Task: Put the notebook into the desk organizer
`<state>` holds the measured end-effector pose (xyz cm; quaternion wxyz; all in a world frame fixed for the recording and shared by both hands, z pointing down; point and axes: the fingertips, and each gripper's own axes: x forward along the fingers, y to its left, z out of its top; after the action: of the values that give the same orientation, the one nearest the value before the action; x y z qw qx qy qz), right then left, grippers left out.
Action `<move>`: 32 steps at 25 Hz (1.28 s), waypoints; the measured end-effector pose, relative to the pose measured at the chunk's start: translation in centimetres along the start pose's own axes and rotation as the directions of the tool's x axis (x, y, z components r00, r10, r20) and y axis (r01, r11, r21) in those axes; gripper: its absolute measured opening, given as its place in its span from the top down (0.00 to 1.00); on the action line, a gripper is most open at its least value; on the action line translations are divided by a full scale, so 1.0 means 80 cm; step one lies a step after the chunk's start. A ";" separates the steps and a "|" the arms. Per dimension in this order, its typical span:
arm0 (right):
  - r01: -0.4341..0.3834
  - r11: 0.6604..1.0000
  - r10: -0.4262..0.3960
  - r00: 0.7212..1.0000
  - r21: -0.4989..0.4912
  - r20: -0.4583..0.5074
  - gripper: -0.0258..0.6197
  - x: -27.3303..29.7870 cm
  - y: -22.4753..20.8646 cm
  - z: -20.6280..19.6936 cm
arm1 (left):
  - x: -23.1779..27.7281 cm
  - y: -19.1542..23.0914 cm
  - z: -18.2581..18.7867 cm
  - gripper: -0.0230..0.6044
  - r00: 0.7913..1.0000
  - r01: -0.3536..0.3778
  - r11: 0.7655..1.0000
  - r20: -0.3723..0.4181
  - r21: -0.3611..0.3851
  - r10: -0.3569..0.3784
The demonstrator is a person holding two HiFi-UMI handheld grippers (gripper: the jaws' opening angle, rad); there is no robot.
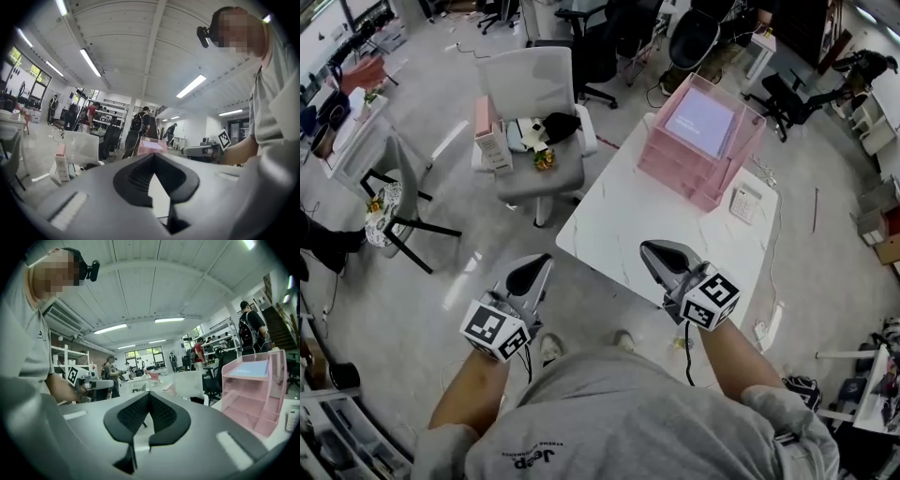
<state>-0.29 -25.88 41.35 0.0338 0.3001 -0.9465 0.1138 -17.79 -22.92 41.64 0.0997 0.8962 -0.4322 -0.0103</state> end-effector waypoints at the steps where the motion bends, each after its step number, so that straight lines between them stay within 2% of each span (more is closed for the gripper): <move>1: -0.009 1.000 0.009 1.000 0.009 -0.005 0.96 -0.001 0.007 -0.008 | -0.003 -0.001 -0.005 0.87 1.000 -0.003 1.000 -0.004 -0.005 0.003; 6: -0.050 0.999 0.049 0.998 -0.012 -0.045 0.96 0.004 0.032 -0.034 | -0.018 -0.009 -0.032 0.87 1.000 -0.021 0.999 -0.021 -0.035 0.020; 10: -0.054 0.998 0.054 0.998 -0.018 -0.040 0.96 0.013 0.036 -0.032 | -0.022 -0.008 -0.045 0.87 0.999 -0.026 0.998 -0.028 -0.049 0.025; 22: 0.032 0.999 -0.032 0.999 0.002 0.005 0.96 0.008 0.005 -0.016 | -0.026 0.001 -0.024 0.87 0.999 -0.049 0.998 0.013 -0.033 0.049; 32: 0.012 1.000 -0.012 1.000 -0.024 -0.003 0.96 0.013 0.012 -0.010 | -0.018 0.000 -0.019 0.87 0.999 -0.034 0.999 0.017 -0.024 0.035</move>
<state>-1.68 -25.51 42.10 0.0394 0.3052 -0.9459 0.1026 -18.52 -21.52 43.03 0.1066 0.8872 -0.4483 -0.0217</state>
